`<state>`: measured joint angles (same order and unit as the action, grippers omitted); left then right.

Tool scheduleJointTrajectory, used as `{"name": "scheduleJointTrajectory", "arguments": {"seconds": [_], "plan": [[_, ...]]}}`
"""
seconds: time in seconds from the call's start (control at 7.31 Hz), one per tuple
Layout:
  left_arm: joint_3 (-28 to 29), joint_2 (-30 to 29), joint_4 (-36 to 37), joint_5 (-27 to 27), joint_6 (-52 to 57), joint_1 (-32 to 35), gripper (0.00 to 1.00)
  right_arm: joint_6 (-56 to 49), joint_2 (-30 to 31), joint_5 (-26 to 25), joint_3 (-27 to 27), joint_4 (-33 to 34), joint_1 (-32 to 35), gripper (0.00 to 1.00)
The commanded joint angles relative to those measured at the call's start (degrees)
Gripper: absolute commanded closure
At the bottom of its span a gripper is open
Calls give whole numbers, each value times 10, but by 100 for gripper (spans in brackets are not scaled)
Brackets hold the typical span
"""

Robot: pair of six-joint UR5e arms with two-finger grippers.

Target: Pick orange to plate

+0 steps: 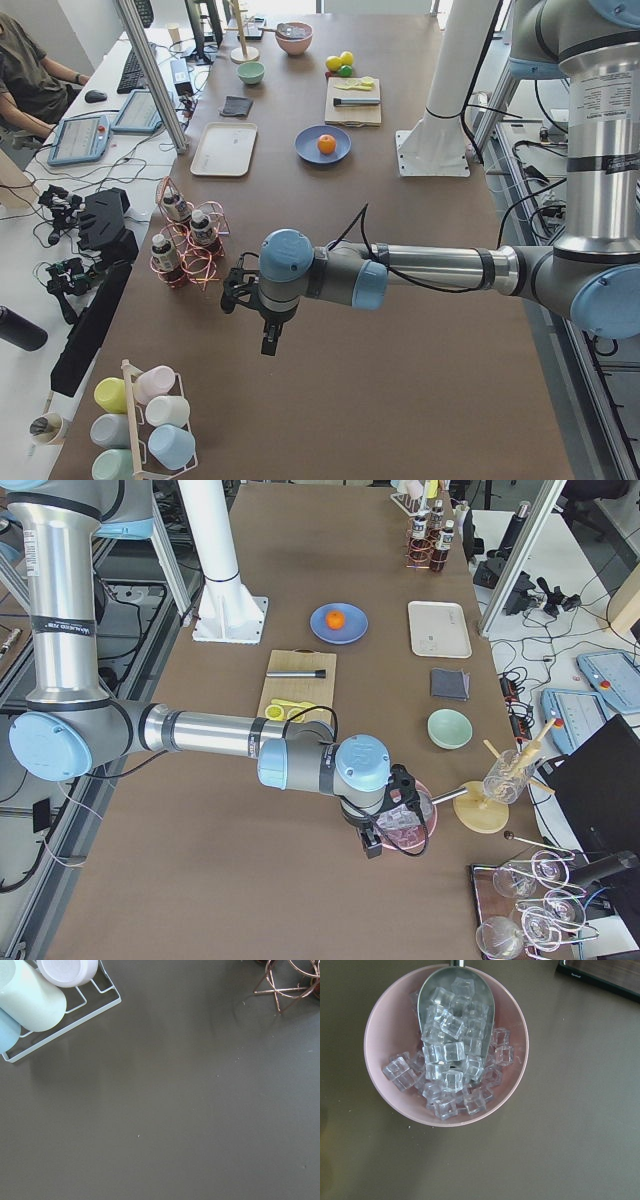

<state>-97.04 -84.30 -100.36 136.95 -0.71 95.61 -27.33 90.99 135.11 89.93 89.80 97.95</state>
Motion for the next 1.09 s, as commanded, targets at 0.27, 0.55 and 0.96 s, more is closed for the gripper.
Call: {"name": "scheduleJointTrajectory", "arguments": {"seconds": [0.27, 0.55, 0.96], "plan": [[-1, 5, -5, 1, 0, 11, 2, 0, 2, -1, 2, 0, 0, 0], [0, 12, -4, 1, 0, 13, 2, 1, -2, -1, 2, 0, 0, 0], [-7, 19, -4, 1, 0, 35, 2, 1, -5, 0, 5, 0, 0, 0]]}}
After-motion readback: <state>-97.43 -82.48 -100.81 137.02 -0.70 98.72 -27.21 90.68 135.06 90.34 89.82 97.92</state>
